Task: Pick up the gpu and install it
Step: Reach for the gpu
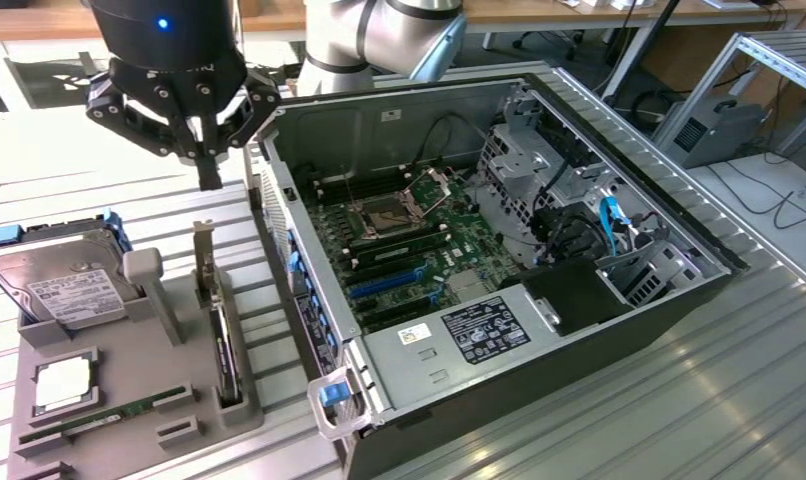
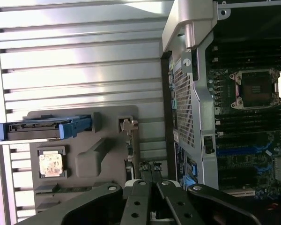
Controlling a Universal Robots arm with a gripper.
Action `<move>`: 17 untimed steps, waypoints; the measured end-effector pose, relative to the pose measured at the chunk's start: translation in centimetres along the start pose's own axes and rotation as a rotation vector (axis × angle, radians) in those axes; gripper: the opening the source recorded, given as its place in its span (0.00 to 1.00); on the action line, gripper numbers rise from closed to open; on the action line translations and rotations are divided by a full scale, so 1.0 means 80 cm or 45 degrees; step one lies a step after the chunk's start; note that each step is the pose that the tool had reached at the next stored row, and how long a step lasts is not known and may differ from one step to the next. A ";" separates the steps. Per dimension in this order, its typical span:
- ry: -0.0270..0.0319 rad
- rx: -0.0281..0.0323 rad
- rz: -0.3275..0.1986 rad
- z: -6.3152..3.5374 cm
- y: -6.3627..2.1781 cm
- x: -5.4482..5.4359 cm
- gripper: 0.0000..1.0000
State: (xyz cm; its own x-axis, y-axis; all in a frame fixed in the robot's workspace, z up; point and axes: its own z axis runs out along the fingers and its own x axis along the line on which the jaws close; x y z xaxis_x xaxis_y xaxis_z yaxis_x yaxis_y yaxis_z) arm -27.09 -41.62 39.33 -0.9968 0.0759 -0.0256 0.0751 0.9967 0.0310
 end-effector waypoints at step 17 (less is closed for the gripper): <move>-0.0010 0.0126 0.000 0.000 -0.004 0.000 0.11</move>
State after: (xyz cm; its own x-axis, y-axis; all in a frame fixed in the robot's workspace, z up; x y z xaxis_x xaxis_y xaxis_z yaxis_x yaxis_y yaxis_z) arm -27.09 -41.97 39.33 -0.9968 0.0756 -0.0264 0.0751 0.9970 0.0211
